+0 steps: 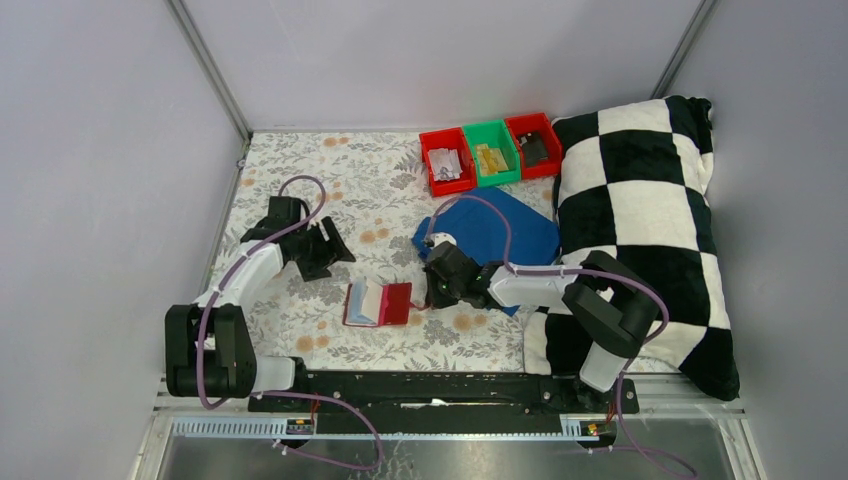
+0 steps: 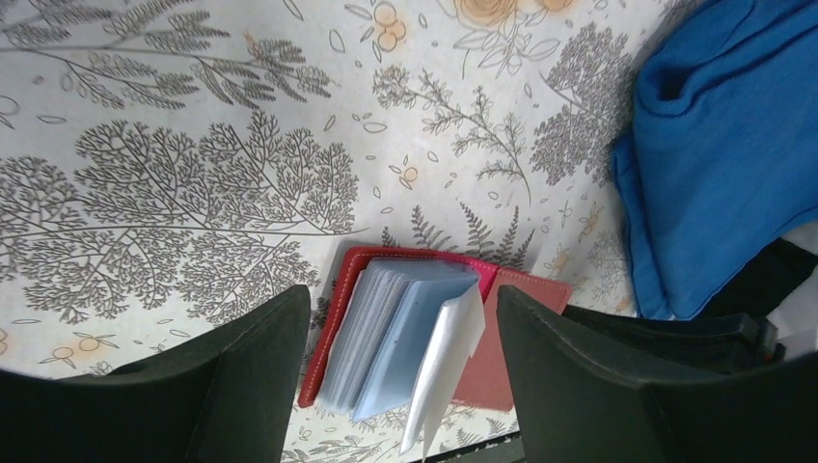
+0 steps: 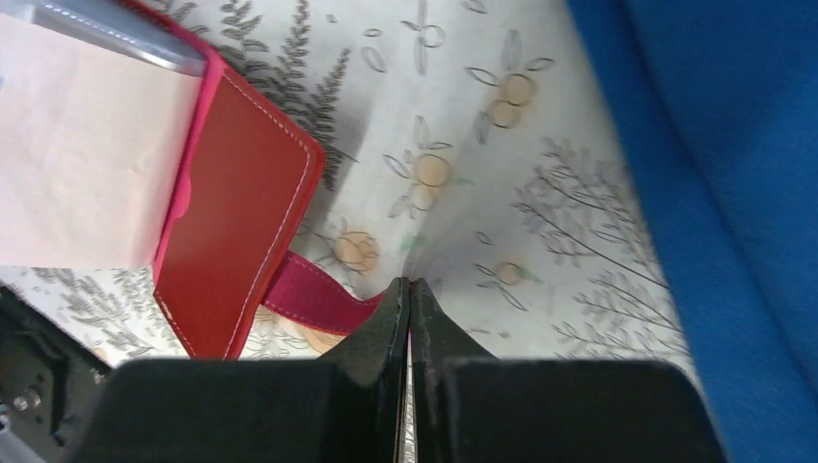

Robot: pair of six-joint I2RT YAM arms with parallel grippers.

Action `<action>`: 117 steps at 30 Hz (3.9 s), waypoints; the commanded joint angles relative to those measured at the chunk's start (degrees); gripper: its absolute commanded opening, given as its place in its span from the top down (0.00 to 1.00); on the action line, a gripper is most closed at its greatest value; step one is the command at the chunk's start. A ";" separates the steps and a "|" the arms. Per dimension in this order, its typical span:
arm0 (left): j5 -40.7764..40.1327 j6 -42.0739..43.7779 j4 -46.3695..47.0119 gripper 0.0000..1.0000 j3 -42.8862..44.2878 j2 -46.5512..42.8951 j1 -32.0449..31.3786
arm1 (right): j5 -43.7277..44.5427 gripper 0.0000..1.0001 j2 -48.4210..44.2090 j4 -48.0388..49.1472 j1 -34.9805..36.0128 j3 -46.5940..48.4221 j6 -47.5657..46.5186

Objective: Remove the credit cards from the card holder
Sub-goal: Open the card holder at the center of the board.

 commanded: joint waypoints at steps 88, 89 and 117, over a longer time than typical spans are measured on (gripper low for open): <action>1.04 -14.57 8.36 0.35 -10.09 -6.66 -17.97 | 3.26 0.30 0.25 -9.47 2.98 7.68 -0.29; 1.74 -15.17 8.78 0.35 -10.43 -6.78 -17.97 | 4.31 0.30 -0.24 -9.43 2.68 6.94 0.13; 11.95 -32.53 32.14 0.36 -14.66 -3.20 -28.84 | -1.65 0.10 -8.15 -2.18 -8.94 -4.43 9.89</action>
